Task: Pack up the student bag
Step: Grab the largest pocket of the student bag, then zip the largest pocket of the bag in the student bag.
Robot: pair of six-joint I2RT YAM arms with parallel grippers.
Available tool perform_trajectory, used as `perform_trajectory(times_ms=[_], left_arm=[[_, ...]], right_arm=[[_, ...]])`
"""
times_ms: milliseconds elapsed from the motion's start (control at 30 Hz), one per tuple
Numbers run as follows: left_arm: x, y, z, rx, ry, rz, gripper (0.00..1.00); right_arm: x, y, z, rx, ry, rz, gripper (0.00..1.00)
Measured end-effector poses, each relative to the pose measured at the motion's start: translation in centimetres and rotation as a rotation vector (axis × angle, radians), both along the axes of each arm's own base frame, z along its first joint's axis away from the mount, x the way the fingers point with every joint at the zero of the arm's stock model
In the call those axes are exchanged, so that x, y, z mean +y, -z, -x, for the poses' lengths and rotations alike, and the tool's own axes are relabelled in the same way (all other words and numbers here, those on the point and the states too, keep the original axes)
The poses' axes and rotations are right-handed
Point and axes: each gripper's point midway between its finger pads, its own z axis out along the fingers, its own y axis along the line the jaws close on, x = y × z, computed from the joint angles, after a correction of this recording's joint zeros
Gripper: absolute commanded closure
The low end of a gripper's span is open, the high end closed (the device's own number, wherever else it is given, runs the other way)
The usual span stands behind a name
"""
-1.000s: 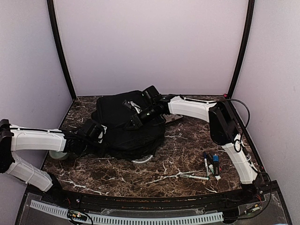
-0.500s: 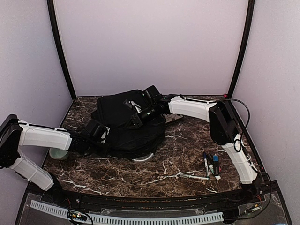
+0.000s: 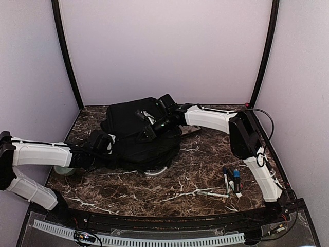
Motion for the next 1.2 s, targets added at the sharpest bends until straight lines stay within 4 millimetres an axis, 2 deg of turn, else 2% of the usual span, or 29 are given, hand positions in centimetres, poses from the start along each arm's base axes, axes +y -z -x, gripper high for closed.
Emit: perform_trajectory(times_ms=[167,267,467,600,733,833,933,1000,1100,1200], left_arm=[[0.7,-1.5,1.8,0.006,-0.021,0.083,1.0],[0.4,-1.4,3.2,0.039,-0.004,0.142,1.0],[-2.0,0.1,5.9,0.118,0.094,0.162,1.0],[-3.6,0.9,7.5,0.153,0.151,0.155,1.0],[-4.5,0.8,8.1,0.141,0.163,0.178,1.0],[-4.7,1.3,8.6,0.139,0.165,0.191,1.0],[-5.0,1.6,8.8,0.13,0.162,0.199,1.0],[-5.5,1.8,8.9,0.123,0.171,0.202,1.0],[-7.1,2.4,9.3,0.121,0.212,0.202,1.0],[-9.6,2.8,9.5,0.108,0.274,0.208,1.0]], right_arm=[[0.0,0.0,0.0,0.001,0.0,-0.001,0.68],[0.1,-0.1,0.1,0.004,-0.002,-0.003,0.67],[0.6,0.0,1.1,-0.003,-0.027,-0.001,0.67],[1.7,0.0,2.9,-0.017,-0.065,-0.002,0.66],[3.6,-0.4,5.7,-0.022,-0.118,-0.011,0.66],[5.8,-0.4,6.9,-0.027,-0.142,-0.035,0.67],[7.3,1.9,7.5,0.002,-0.149,-0.038,0.66],[7.5,3.0,7.7,0.033,-0.15,-0.04,0.66],[7.7,2.6,7.6,0.058,-0.148,-0.058,0.66],[7.6,2.7,7.5,0.077,-0.143,-0.061,0.66]])
